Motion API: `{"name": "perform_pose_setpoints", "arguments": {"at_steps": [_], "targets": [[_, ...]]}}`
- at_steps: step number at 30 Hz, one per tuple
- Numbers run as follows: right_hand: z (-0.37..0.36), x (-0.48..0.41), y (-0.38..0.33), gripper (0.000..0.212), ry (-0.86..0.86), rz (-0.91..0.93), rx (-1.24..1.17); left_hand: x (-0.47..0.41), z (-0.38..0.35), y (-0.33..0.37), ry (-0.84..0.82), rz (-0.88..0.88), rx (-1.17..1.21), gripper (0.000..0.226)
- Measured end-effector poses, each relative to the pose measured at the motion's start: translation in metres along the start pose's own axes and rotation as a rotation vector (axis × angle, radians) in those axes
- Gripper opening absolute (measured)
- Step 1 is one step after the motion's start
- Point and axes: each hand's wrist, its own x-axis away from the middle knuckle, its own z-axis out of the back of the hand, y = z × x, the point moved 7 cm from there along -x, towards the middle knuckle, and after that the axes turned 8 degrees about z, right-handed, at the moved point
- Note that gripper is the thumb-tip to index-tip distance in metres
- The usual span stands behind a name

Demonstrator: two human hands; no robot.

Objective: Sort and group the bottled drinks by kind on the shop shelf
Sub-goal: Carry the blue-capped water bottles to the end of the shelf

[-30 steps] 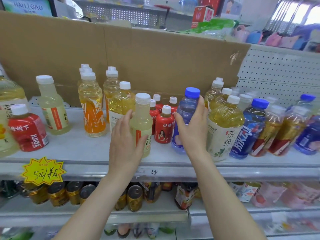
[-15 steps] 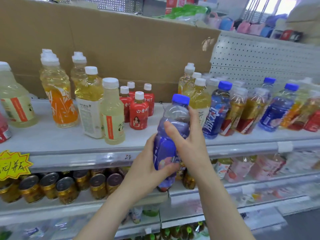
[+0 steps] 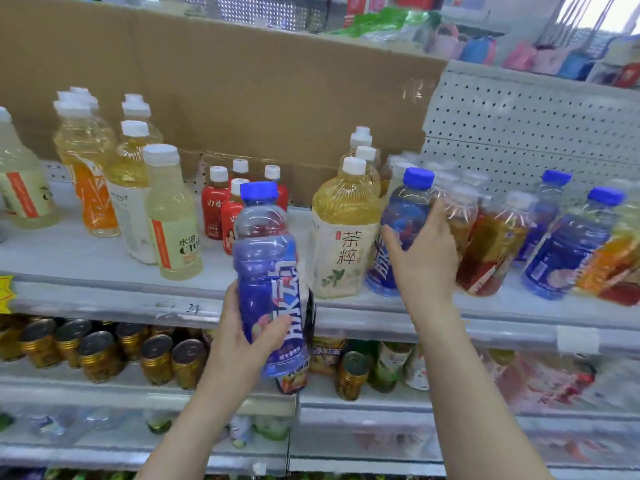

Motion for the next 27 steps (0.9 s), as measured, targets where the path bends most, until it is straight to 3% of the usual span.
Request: {"name": "perform_pose_setpoints", "arguments": {"at_steps": [8,12,15,21,25,27], "targets": [[-0.012,0.014,0.012,0.082,0.021,-0.055,-0.331,0.029,0.012,-0.019,0.117,0.019,0.062,0.074],[0.018,0.021,-0.006,0.082,0.131,0.044,-0.388,0.042,0.026,-0.018,0.208,0.049,0.201,0.076],[0.039,0.028,-0.031,0.08,0.123,0.133,-0.436,0.052,0.043,-0.016,0.296,0.071,0.288,0.078],[0.009,0.089,-0.096,0.055,-0.117,0.157,-0.761,0.08,0.098,-0.008,0.466,0.099,0.346,0.112],[-0.043,0.136,-0.147,0.066,-0.28,0.134,-0.876,0.105,0.155,-0.004,0.572,0.096,0.347,0.08],[-0.067,0.156,-0.18,0.067,-0.362,0.124,-0.908,0.117,0.19,-0.006,0.618,0.116,0.348,0.076]]}}
